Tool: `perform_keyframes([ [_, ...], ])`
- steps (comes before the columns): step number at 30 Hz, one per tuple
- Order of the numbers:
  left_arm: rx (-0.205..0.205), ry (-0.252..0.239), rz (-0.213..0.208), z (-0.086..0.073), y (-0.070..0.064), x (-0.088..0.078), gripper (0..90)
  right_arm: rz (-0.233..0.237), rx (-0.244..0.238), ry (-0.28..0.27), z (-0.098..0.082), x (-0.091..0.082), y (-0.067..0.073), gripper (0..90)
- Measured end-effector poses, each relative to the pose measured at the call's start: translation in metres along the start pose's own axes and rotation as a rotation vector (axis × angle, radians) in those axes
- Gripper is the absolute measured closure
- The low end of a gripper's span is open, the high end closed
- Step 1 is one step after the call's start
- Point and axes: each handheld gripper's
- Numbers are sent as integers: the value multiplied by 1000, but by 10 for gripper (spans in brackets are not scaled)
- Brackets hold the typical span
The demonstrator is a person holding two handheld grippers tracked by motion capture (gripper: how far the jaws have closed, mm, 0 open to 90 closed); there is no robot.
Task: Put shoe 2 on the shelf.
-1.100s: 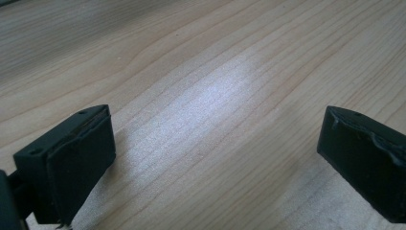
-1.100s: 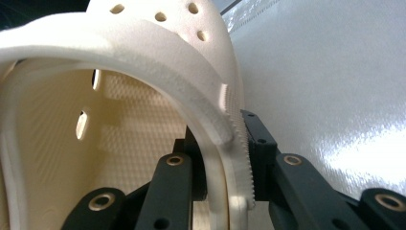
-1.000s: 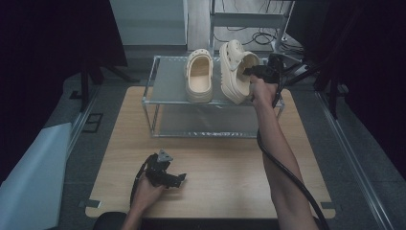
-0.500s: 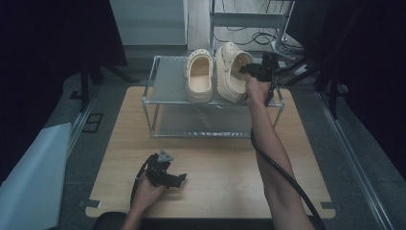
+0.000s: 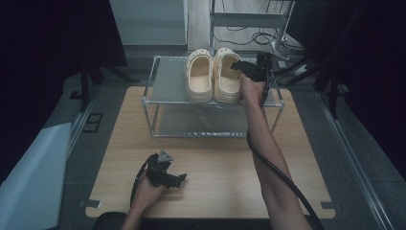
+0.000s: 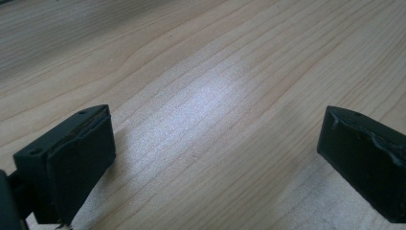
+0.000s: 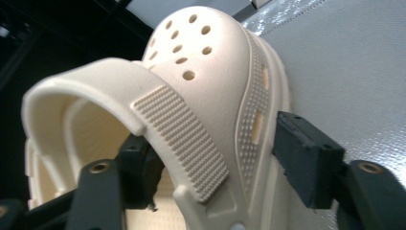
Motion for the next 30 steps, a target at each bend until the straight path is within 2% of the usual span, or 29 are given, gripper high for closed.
perform_keyframes([
  [3,1,3,-1,0,0,0,0,7,-6,8,-1,2,0,322],
  [4,1,3,-3,0,-1,1,0,4,3,-12,-4,1,2,321],
  [11,3,4,-5,1,-1,2,0,3,24,-47,-10,4,4,300],
  [14,5,5,-3,1,-2,1,0,26,19,-43,-10,3,4,276],
  [19,-1,-4,2,1,0,0,0,95,-48,32,-8,-8,-4,284],
  [22,-1,-5,3,1,-1,0,0,119,-86,51,-9,-16,-9,282],
  [24,2,-4,3,1,-1,0,0,164,-98,82,-10,-23,-14,279],
  [29,1,-7,0,1,-2,1,0,207,-124,115,-13,-33,-21,272],
  [30,-1,-3,0,1,-3,1,0,220,-157,124,-16,-40,-25,267],
])
Point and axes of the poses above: each handheld gripper's, and its own axes: x roughly forward along the jaws, z roughly out of its top, y roughly to its left, and after that the axes turned 10 degrees about x, right-handed
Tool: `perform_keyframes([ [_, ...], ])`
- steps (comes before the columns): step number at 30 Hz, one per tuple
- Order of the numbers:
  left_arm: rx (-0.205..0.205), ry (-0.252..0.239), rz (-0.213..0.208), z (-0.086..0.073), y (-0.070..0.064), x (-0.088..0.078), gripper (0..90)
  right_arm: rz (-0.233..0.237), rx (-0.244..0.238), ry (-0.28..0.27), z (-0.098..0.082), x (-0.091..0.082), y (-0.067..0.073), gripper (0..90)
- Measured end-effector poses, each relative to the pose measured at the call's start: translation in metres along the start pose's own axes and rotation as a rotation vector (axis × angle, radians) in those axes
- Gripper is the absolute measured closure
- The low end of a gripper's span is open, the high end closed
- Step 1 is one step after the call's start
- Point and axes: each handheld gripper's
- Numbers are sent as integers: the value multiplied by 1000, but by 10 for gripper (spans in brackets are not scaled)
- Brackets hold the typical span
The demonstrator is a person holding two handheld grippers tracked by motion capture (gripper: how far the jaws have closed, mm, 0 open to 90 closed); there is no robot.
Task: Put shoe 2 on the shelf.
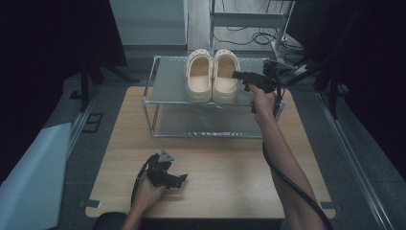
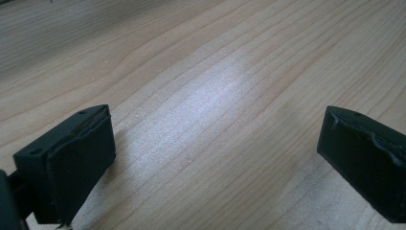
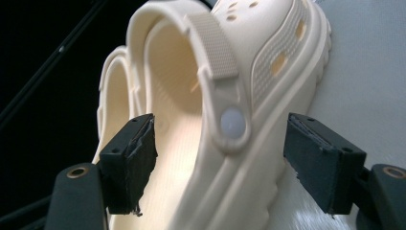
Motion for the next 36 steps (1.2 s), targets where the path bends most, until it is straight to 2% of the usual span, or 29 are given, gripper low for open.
perform_keyframes([
  [7,4,1,3,0,-1,0,0,44,-57,22,-9,-19,-7,235],
  [11,10,3,0,0,-1,1,0,59,-118,39,-14,-30,-7,209],
  [15,10,6,-2,0,-1,1,0,76,-157,53,-20,-38,-8,176],
  [24,8,5,-3,0,-2,2,0,137,-185,90,-40,-59,-19,142],
  [31,8,5,-4,0,-3,2,0,209,-169,112,-55,-75,-29,133],
  [36,4,-5,-10,0,-2,1,0,214,-186,129,-64,-84,-37,92],
])
Point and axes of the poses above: each handheld gripper's, and its own axes: x roughly forward along the jaws, z roughly out of its top, y roughly to its left, and after that the axes turned 10 degrees about x, right-handed
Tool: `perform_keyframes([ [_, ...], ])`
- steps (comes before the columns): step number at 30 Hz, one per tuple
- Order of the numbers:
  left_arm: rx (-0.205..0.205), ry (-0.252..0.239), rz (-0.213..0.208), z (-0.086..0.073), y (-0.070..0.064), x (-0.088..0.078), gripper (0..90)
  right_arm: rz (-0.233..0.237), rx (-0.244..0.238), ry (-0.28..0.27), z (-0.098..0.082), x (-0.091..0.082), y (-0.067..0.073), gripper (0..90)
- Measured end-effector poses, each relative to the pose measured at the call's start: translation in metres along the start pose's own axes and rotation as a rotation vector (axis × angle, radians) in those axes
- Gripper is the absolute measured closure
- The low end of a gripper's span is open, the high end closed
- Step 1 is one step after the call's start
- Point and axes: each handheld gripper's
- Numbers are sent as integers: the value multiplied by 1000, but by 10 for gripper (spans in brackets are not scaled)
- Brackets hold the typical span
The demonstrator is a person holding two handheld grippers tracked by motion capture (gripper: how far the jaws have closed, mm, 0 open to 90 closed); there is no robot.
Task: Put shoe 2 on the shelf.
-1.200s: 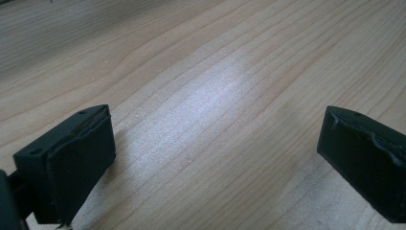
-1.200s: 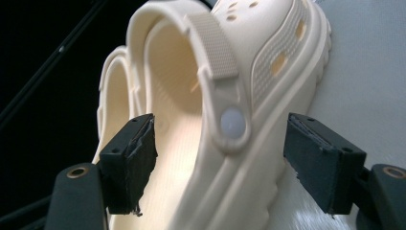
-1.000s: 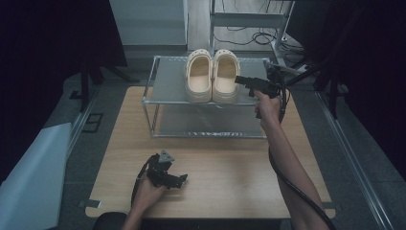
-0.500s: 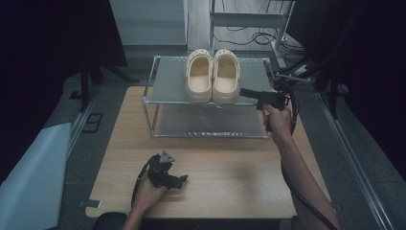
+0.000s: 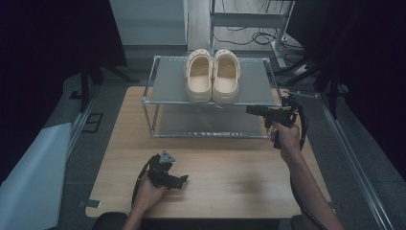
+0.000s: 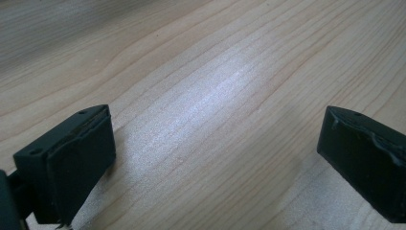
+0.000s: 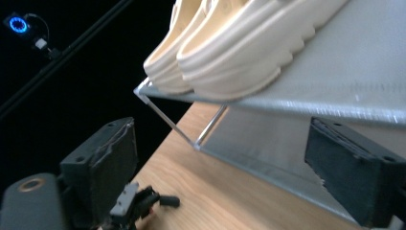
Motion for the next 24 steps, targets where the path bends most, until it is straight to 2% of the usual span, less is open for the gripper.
perform_keyframes([
  [9,-5,-13,-1,-1,1,-2,0,-6,-32,4,-21,-16,-15,51],
  [12,-9,-9,3,-2,2,-3,0,-14,-38,1,-31,-26,-23,57],
  [21,-13,11,17,-2,3,-4,0,-73,-61,-1,-54,-50,-42,57],
  [24,-26,-4,9,-3,3,-7,0,-115,-96,21,-65,-56,-44,57],
])
Point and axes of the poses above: each handheld gripper's, and its own axes: x roughly forward along the jaws, z roughly out of its top, y roughly to its left, and after that the axes turned 10 degrees about x, right-handed
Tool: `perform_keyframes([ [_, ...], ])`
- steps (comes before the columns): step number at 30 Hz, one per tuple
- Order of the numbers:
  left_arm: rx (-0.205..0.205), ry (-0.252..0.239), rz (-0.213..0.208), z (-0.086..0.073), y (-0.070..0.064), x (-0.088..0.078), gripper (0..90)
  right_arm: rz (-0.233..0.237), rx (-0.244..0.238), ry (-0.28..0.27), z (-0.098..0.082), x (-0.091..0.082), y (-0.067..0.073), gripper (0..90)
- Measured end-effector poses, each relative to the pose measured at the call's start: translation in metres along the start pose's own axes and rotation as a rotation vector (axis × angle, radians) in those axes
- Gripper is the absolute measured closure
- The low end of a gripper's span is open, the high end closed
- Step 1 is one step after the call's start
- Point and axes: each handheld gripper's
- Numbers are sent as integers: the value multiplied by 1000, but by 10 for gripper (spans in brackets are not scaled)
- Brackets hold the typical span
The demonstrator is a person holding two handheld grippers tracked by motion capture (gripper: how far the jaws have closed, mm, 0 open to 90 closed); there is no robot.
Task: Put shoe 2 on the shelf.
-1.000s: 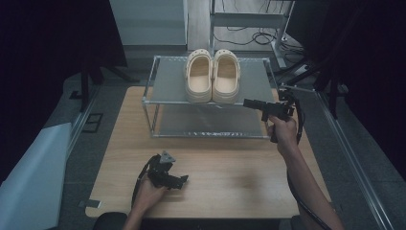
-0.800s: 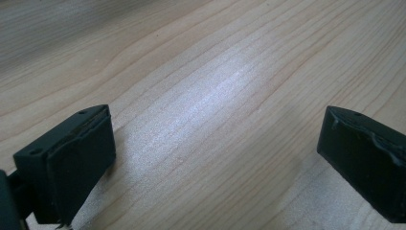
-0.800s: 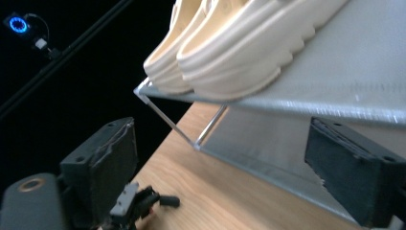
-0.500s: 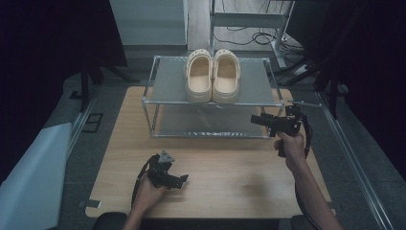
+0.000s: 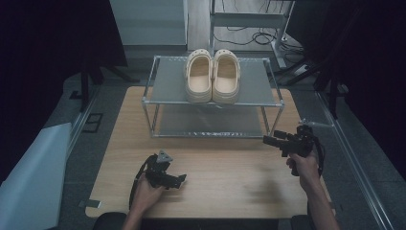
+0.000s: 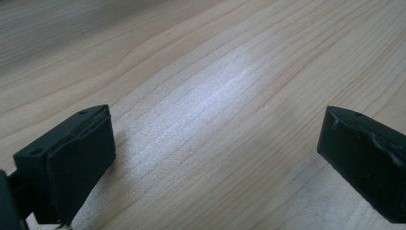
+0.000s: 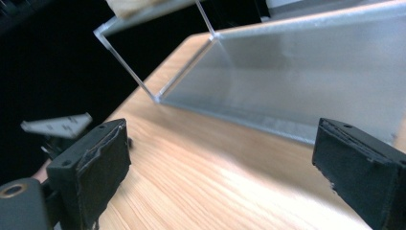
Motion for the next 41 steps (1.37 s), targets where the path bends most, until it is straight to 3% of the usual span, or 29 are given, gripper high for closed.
perform_keyframes([
  [4,-4,-14,0,-1,1,-3,0,-44,-49,22,-13,-1,1,57],
  [11,-1,-33,-17,-4,0,-5,0,-65,-75,61,-37,9,-3,57],
  [16,8,-29,-25,-5,-1,-2,0,-116,-115,108,-54,21,-8,62],
  [24,30,-18,-23,-4,-2,2,0,-226,-220,189,-77,38,-9,59],
  [34,45,-10,-11,-3,-4,4,0,-331,-393,314,-97,62,-4,31],
  [41,46,-20,2,-3,-1,1,0,-359,-425,330,-100,64,-6,28],
])
Point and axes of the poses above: each handheld gripper's, and its own axes: x roughly forward along the jaws, z roughly out of its top, y roughly to its left, and after that the axes turned 10 degrees about x, right-handed
